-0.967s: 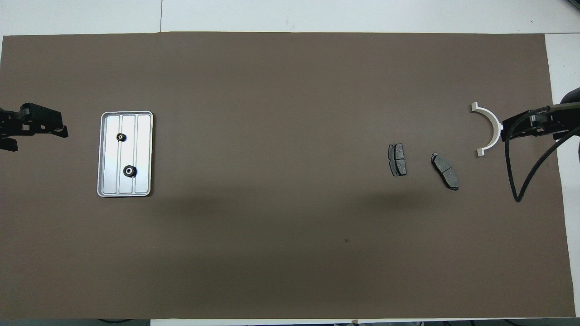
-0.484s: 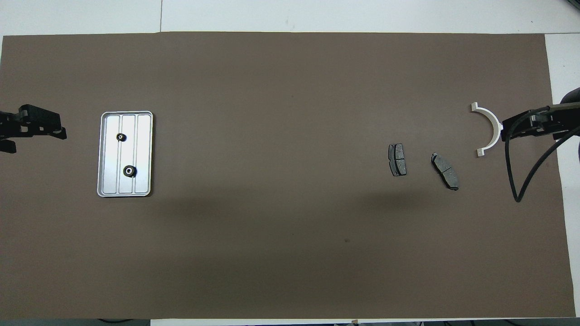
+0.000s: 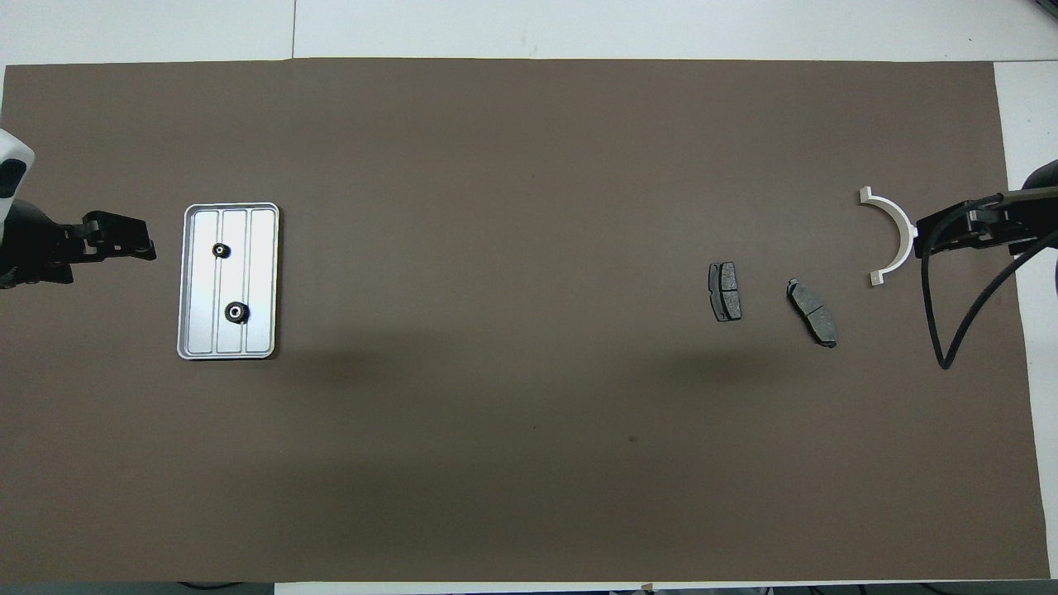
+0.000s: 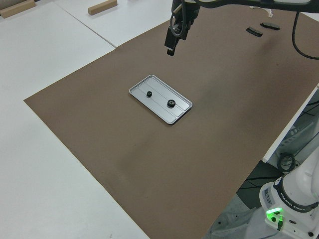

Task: Place bearing gear from tray to pile
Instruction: 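Reach the left gripper down to a black gear on the tray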

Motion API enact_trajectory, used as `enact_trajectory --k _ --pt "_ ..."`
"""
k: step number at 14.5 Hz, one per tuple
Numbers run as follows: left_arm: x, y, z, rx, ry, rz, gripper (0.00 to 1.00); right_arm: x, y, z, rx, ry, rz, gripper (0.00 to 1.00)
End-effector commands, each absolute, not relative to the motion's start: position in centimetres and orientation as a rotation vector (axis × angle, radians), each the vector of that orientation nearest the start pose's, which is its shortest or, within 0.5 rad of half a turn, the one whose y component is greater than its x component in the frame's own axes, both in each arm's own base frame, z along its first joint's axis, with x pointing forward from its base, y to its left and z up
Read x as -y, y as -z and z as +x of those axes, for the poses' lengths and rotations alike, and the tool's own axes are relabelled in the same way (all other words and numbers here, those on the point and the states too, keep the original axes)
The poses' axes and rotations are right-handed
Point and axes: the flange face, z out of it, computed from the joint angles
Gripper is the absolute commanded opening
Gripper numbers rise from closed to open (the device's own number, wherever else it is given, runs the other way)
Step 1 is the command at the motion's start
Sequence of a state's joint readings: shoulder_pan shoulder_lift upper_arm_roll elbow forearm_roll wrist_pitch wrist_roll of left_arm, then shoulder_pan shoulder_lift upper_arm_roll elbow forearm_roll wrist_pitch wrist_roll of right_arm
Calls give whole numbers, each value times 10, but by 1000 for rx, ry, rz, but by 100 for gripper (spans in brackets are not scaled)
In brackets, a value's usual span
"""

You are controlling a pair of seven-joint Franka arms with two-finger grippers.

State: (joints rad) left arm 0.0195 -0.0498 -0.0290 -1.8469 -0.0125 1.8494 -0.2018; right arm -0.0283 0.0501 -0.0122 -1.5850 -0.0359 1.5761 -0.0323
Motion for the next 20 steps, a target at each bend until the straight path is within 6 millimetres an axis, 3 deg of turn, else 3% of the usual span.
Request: enact_trajectory --k 1,6,12,18,20 --pt "3 -520 549 321 70 -3129 100 28 -593 563 -9 -76 -3179 100" --pt "10 -410 537 298 84 -3133 100 29 -593 563 -9 -76 -3179 100" --pt "7 -358 546 323 69 -3132 100 29 -592 562 -9 -78 -3179 100" --pt "-1 -330 552 332 69 -3132 100 30 -592 562 -2 -78 -3179 100" --pt "6 -322 552 323 47 -3133 100 33 -592 562 -9 -79 -3178 100"
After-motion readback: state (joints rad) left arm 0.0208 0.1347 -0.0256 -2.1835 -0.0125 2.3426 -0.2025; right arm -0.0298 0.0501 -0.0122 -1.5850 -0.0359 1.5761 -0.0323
